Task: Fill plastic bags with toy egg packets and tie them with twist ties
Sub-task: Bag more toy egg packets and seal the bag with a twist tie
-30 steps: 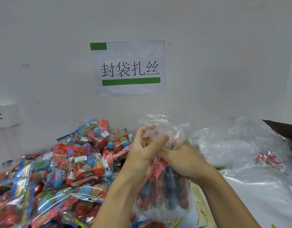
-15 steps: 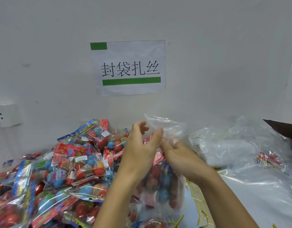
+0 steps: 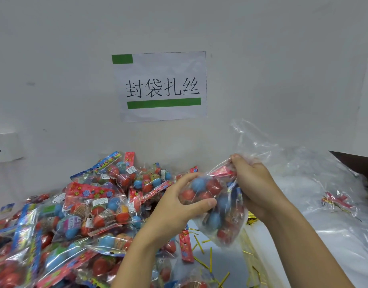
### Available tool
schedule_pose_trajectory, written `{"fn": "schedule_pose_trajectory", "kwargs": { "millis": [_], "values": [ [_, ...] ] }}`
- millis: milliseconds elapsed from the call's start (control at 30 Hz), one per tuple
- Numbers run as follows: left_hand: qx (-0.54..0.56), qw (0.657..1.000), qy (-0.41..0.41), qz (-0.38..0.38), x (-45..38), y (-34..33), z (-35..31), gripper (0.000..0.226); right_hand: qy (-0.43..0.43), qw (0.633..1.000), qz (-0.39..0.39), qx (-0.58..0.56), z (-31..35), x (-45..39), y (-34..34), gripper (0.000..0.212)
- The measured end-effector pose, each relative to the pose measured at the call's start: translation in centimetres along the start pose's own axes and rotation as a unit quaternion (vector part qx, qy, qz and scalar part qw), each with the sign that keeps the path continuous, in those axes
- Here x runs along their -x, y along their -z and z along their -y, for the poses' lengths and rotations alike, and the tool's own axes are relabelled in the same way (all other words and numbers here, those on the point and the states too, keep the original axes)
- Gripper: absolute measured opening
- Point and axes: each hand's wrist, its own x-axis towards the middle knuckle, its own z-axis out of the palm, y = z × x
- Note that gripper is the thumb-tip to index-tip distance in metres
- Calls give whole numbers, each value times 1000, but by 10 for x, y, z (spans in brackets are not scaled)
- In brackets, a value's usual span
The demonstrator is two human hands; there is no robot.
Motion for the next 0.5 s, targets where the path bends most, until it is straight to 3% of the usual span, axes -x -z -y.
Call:
{"fn": "schedule_pose_trajectory", "kwargs": {
  "millis": [133, 300, 433, 500],
  "values": [
    [41, 999, -4, 22, 3, 9, 0, 43, 30, 998, 34, 43, 1, 2, 3, 33],
    [-68, 997, 10, 46, 5, 9, -5, 46, 78, 993, 0, 88, -6, -1, -2, 39],
    [-219, 974, 13, 50, 4, -3, -16, 102, 107, 987, -30, 118, -9, -3, -5, 43],
    [-259, 965, -7, 45, 5, -14, -24, 120, 98, 988, -30, 118, -9, -2, -8, 43]
  ]
}}
